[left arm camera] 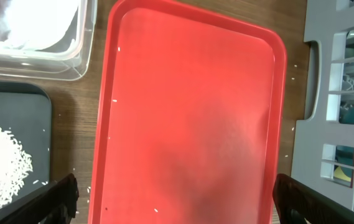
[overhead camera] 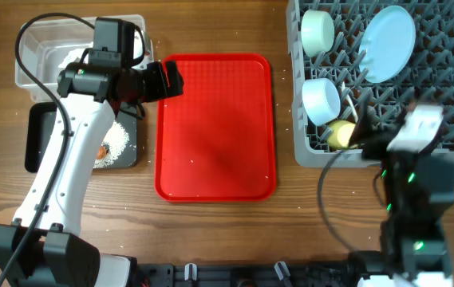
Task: Sort waste into correct bins and load items into the dishwasher rack
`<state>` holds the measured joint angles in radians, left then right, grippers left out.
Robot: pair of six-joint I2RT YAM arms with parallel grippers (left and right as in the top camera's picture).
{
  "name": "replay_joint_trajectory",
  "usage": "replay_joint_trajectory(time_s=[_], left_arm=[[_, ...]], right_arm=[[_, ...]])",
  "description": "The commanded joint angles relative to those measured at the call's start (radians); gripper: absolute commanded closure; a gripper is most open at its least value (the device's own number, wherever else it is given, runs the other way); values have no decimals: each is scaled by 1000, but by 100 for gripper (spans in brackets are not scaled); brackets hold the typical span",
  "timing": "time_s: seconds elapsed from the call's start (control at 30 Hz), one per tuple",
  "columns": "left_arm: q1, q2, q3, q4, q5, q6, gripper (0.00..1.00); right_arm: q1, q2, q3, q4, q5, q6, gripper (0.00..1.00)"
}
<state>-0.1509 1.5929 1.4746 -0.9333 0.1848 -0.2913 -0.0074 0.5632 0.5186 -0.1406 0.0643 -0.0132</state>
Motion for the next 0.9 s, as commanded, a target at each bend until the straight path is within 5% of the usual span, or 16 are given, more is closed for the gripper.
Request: replay_joint_trajectory(time_s=[0.0, 0.33, 0.87], left_arm=[[-4, 11, -2, 2, 9, -9, 0], [-4, 11, -2, 2, 9, -9, 0], [-4, 11, -2, 2, 9, -9, 0]], right_arm=[[-2, -162, -195, 28, -77, -6, 0], [-2, -448, -492, 109, -248, -13, 0], [-2, -558, -512, 151, -246, -6, 0]])
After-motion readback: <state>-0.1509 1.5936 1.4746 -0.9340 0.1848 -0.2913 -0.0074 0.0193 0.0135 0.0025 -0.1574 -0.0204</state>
